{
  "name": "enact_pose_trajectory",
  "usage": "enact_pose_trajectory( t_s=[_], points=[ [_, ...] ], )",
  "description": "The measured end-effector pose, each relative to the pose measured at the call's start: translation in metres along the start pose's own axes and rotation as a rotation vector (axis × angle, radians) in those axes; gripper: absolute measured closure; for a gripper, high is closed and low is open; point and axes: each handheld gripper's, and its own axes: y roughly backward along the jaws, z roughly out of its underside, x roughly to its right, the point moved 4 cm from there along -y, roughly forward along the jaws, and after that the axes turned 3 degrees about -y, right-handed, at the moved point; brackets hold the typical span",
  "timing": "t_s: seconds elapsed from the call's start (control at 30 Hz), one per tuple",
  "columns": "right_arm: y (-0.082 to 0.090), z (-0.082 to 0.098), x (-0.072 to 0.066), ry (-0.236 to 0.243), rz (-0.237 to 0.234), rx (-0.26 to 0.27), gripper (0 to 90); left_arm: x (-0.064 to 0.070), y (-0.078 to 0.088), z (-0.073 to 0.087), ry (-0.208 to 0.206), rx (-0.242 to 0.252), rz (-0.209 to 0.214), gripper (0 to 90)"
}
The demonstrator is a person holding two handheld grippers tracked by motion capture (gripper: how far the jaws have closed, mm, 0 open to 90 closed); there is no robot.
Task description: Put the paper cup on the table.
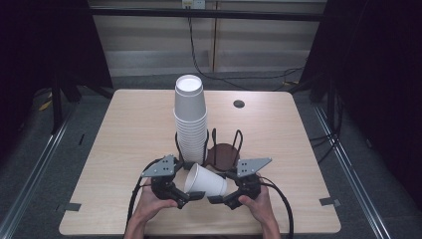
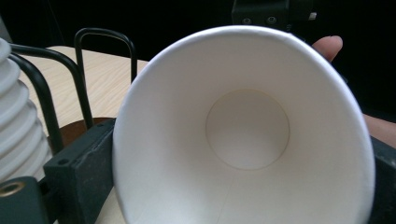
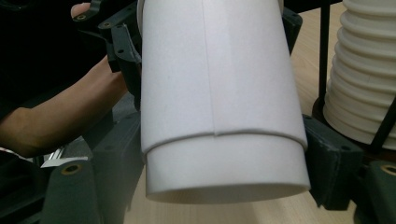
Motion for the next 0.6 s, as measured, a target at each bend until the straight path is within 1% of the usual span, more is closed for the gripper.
enact_pose_trajectory(
  t_s=[0.07,0.1,0.17,0.33,0.47,0.6],
  points=[
    [0.0003,0.0001,0.0001,0.0,0.003,-0.002,23.9,-0.001,-0.0008,-0.0003,0.002,-0.004,0.003,4.7],
    [0.0004,0.0002,0.0003,-0.001,0.001,-0.004,23.9,-0.0012,-0.0013,-0.0005,0.004,-0.008,0.014,4.6],
    [0.0008,0.0003,0.0007,-0.001,0.002,-0.01,23.9,-0.0013,-0.002,-0.0015,-0.002,-0.019,0.01,4.9],
    [0.0022,0.0004,0.0,-0.002,-0.007,-0.005,24.0,0.0011,-0.0005,-0.0045,-0.006,-0.021,0.016,6.8],
    [0.002,0.0018,-0.0003,0.006,-0.013,0.0,21.8,0.0035,0.0031,-0.0058,-0.009,-0.018,0.04,10.6],
    [0.0015,0.0032,-0.0007,0.001,-0.008,0.009,20.6,0.006,0.0029,-0.0076,-0.024,-0.029,0.03,12.3]
  ],
)
